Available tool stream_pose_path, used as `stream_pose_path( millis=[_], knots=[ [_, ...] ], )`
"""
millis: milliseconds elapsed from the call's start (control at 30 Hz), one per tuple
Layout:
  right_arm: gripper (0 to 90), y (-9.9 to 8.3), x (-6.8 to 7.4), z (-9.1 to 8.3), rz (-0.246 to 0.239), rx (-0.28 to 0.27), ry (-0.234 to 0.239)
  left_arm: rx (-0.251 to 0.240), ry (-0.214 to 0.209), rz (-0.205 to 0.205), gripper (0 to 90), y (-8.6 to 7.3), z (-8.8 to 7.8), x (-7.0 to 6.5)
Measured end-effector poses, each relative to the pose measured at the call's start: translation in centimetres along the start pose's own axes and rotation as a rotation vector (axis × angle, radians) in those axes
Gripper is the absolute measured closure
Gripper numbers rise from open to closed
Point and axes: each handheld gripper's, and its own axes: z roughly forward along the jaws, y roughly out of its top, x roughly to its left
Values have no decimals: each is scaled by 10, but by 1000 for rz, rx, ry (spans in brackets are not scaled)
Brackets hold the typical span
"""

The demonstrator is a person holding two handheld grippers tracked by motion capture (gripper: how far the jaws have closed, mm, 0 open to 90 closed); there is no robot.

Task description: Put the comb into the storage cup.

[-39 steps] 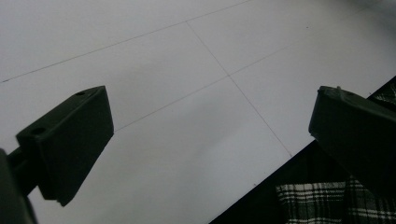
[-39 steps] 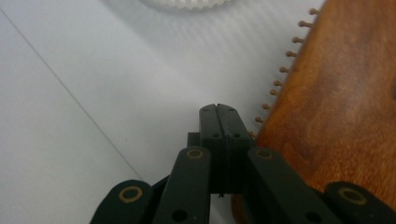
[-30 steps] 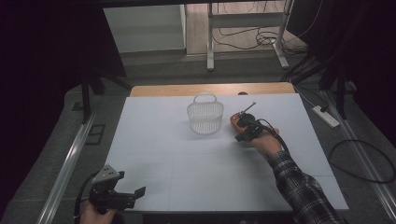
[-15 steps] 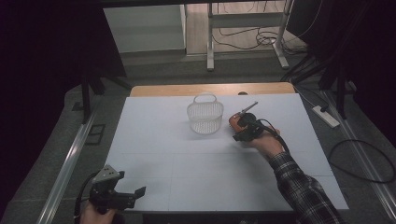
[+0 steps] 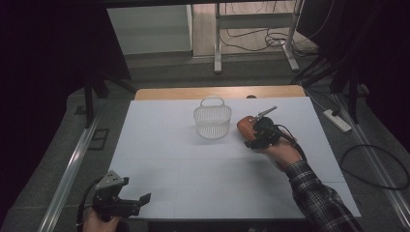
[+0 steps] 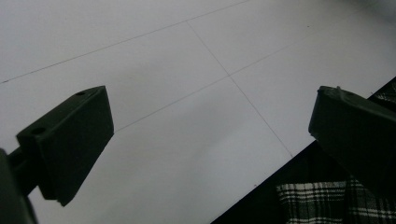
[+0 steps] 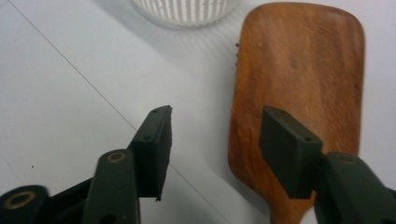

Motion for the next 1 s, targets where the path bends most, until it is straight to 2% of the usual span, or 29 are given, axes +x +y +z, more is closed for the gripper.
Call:
stream_pose_path(
  millis=[333,433,600,633,1000],
  knots=[
    [289,-16,-8,-14,17,-7,-29,1,1,-1,8,0,0,0],
    [243,-20,-10,-16,47,-8,-24,1,0,0,8,0,0,0],
    [186,-24,-14,-18,69,-8,-26,-1,-1,-1,8,0,0,0],
    [149,-26,-16,-19,76,-7,-23,-1,-2,0,8,0,0,0],
    [19,-34,-23,-25,87,-21,-43,-2,-3,3,8,0,0,0]
  ],
)
